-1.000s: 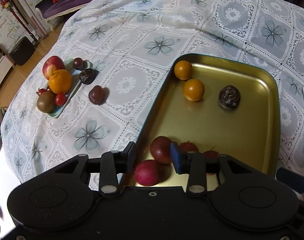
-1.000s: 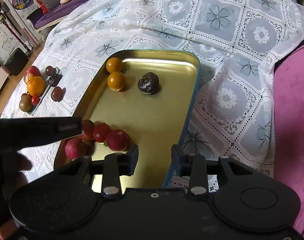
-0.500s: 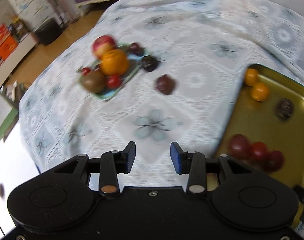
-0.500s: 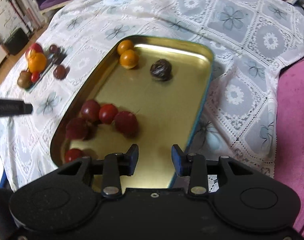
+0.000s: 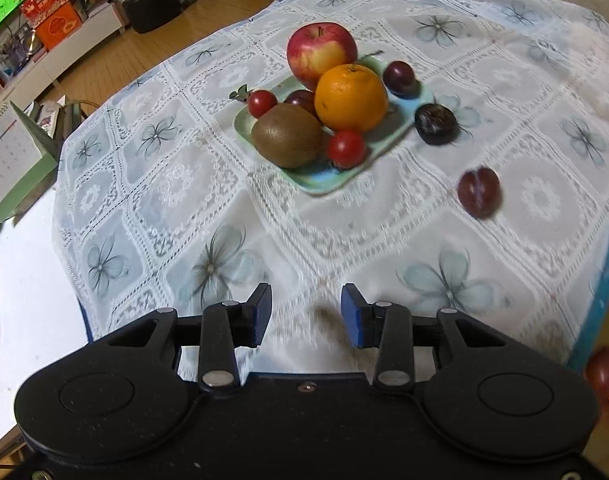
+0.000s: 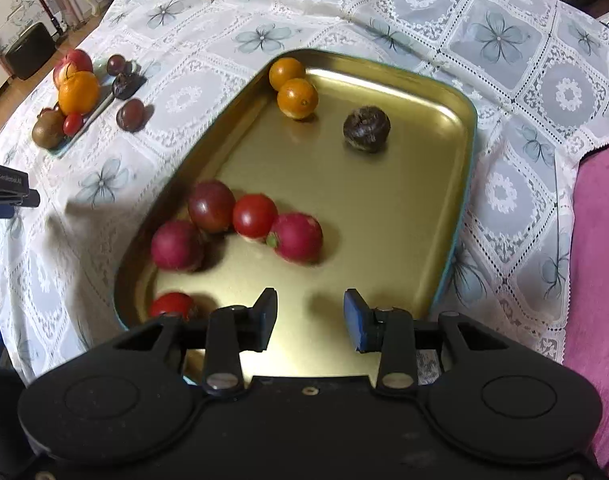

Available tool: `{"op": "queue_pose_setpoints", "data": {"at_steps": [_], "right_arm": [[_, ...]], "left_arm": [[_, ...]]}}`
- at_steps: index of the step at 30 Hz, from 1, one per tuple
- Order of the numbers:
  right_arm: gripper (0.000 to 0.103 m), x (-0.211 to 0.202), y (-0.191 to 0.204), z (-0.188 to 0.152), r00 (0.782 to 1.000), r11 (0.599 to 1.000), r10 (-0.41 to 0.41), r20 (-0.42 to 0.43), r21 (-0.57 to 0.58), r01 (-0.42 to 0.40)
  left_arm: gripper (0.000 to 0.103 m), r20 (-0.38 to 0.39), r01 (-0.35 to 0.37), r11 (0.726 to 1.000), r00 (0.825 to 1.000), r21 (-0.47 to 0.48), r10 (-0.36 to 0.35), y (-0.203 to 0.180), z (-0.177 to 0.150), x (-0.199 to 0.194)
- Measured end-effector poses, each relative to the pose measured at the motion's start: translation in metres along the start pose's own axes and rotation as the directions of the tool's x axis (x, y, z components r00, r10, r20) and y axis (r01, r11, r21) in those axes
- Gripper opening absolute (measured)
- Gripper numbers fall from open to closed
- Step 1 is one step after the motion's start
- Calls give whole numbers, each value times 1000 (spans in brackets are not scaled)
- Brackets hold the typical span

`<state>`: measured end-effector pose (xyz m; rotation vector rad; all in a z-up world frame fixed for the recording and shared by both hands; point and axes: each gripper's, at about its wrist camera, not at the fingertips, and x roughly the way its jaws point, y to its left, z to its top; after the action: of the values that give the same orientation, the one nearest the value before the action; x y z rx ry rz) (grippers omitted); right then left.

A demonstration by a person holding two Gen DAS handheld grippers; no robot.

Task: Organize fruits
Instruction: 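Reach the right tool to the dark red plum and grasp it, then carry the plum with the right tool while the left tool grasps the dark brown fruit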

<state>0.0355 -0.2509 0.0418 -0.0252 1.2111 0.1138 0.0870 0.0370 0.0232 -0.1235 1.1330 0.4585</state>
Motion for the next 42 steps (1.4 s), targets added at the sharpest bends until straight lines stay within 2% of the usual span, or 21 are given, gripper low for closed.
{"op": "queue_pose_setpoints", "data": {"at_steps": [5, 10, 13, 16, 20, 23, 27, 33, 38, 39, 40, 42], "right_arm": [[39, -1, 22, 28, 1000, 1000, 29, 1, -4, -29], [40, 3, 59, 65, 997, 996, 75, 10, -42, -74], [40, 17, 86, 90, 995, 994, 95, 7, -55, -95], [40, 37, 115, 112, 994, 991, 113, -11, -77, -113], [41, 64, 154, 138, 995, 989, 99, -24, -111, -101], [41, 79, 174, 152, 997, 989, 81, -18, -126, -82], [42, 93, 187, 163, 996, 988, 85, -18, -128, -87], [44, 122, 203, 172, 997, 988, 60, -43, -143, -66], [45, 141, 208, 170, 991, 987, 107, -85, -113, -116], [41, 142, 208, 169, 991, 987, 102, -84, -114, -111], [32, 141, 209, 167, 992, 985, 104, -74, -130, -113], [32, 136, 206, 164, 991, 979, 120, -64, -157, -129]], "left_arm": [[48, 12, 17, 999, 1000, 32, -17, -1, 13, 16], [48, 2, 76, 997, 997, 32, -77, 7, 15, 30], [48, 1, 105, 994, 994, 41, -105, 12, 17, 31], [48, 20, 134, 991, 991, 6, -134, 24, 21, 27], [48, 55, 117, 993, 992, -12, -116, 35, 22, 26], [47, 52, 98, 993, 994, -65, -95, 43, 28, 32], [47, 69, 128, 985, 990, -119, -120, 54, 35, 33], [47, 88, 105, 984, 992, -147, -93, 69, 36, 29], [47, 89, 120, 982, 990, -149, -108, 73, 37, 26], [47, 91, 123, 981, 990, -149, -110, 73, 37, 25], [47, 92, 123, 981, 990, -148, -111, 73, 37, 24], [47, 95, 117, 983, 990, -144, -104, 72, 37, 23]]}}
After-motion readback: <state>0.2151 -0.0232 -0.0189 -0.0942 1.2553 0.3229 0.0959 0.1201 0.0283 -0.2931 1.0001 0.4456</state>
